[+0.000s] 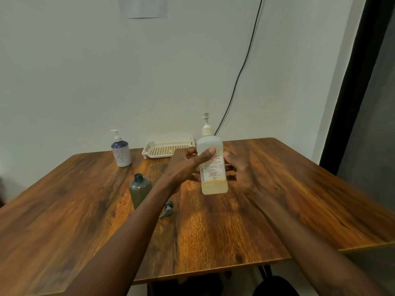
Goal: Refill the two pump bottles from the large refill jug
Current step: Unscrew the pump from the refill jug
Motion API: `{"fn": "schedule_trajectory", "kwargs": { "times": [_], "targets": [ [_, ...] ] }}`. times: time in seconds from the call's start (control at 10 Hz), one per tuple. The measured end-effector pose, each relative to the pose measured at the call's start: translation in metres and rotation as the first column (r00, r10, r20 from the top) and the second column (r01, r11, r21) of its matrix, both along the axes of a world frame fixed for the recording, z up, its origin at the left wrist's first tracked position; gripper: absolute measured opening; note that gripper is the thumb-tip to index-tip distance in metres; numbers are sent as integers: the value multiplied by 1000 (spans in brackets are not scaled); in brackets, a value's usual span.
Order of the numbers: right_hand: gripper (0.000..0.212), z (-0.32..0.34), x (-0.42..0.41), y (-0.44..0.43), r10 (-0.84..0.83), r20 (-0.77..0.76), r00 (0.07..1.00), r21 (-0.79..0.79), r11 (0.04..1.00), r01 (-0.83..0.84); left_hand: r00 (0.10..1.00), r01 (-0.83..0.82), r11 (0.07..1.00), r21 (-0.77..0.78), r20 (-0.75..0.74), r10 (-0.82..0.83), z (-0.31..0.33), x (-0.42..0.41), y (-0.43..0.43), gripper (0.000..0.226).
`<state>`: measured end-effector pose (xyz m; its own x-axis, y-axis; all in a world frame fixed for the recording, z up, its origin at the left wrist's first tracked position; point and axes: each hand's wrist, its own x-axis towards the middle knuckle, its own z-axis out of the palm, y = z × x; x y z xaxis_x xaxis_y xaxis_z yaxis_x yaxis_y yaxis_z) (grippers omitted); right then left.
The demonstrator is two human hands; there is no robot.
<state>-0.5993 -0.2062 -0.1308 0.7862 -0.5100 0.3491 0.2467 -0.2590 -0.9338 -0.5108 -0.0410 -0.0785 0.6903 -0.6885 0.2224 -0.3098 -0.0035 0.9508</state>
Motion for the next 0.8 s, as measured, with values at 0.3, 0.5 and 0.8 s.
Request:
{"fn": "schedule_trajectory", "kwargs": {
  "times": [0.3,0.5,0.8],
  "targets": [
    [83,-39,34,-49,-111,-259,959,-280,959,35,984,-67,998,5,163,66,-21,18,4,53],
    [28,69,12,19,-169,110,979,-474,857,201,968,-104,994,17,231,97,-47,17,-1,71],
    [36,51,24,9,-141,95,985,-594,786,170,953,-115,992,57,288,94,-53,25,0,43]
  ]
}}
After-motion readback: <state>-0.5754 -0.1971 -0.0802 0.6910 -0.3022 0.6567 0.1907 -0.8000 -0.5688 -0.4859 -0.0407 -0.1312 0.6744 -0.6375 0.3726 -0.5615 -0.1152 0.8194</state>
